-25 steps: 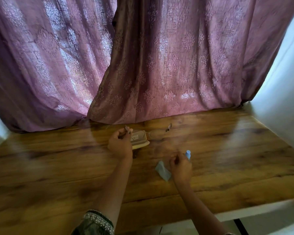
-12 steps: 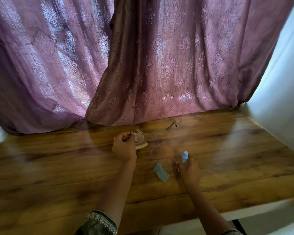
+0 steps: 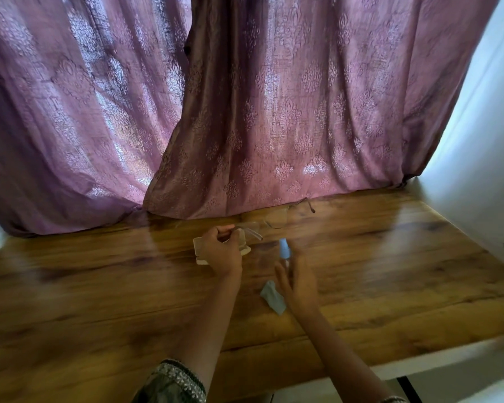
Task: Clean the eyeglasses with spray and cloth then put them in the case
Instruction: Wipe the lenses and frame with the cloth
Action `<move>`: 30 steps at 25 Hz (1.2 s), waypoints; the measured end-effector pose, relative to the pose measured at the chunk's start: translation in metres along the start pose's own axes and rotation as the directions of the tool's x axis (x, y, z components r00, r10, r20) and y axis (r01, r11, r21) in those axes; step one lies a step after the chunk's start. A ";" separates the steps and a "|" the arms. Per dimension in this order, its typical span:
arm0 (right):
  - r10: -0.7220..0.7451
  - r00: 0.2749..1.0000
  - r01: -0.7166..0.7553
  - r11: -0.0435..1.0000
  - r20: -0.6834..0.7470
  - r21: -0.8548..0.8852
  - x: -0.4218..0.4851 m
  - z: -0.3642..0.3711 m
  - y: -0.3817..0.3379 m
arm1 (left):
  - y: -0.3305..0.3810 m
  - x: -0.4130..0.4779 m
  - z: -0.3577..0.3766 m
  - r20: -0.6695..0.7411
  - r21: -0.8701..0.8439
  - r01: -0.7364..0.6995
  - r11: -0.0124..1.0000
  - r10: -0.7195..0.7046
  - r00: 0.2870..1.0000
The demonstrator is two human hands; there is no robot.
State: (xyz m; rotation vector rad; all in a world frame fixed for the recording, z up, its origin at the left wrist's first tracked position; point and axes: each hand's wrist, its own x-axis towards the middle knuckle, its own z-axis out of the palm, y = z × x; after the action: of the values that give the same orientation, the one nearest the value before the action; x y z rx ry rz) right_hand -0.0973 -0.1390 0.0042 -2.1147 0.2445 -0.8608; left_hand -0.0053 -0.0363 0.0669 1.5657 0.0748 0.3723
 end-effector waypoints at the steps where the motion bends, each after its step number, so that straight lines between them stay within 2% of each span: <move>1: -0.052 0.998 0.051 0.998 0.019 0.022 0.004 0.002 -0.008 | 0.000 -0.001 0.002 0.003 -0.004 -0.001 1.000 0.001 1.000; 4: -0.155 0.984 0.155 0.988 0.084 -0.002 0.023 0.003 -0.032 | 0.002 -0.003 0.003 -0.002 -0.002 -0.026 1.000 0.026 1.000; 9: -0.027 0.986 0.038 0.997 0.165 -0.065 0.039 0.004 -0.047 | 0.002 -0.002 0.003 -0.001 0.007 -0.045 0.999 0.045 0.999; 13: -0.017 0.989 0.030 0.996 0.149 -0.085 0.043 0.007 -0.054 | 0.003 -0.003 0.003 0.004 0.029 -0.069 0.997 0.069 0.998; 19: 0.048 0.976 -0.020 0.991 0.212 -0.134 0.043 0.009 -0.056 | 0.009 -0.005 0.001 0.012 0.027 -0.046 0.999 0.046 0.999; 21: 0.035 0.980 -0.007 0.990 0.197 -0.141 0.046 0.011 -0.058 | 0.010 -0.004 0.001 0.023 0.019 -0.042 0.999 0.042 0.999; 24: -0.016 0.968 0.059 0.985 0.249 -0.165 0.045 0.011 -0.059 | 0.009 -0.003 0.002 0.033 0.030 -0.042 0.999 0.041 0.999; 26: 0.008 0.976 0.026 0.988 0.217 -0.153 0.042 0.006 -0.055 | 0.009 -0.002 0.003 0.039 0.016 -0.025 1.000 0.024 0.999; 30: 0.034 0.998 -0.026 0.989 0.056 -0.144 0.055 -0.014 -0.044 | 0.008 0.000 0.001 0.048 0.000 0.003 1.000 -0.003 0.999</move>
State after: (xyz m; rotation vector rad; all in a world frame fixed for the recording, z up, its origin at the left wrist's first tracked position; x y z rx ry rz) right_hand -0.0703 -0.1438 0.0711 -2.2600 0.3150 -0.7829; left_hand -0.0067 -0.0371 0.0743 1.5733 0.0401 0.3322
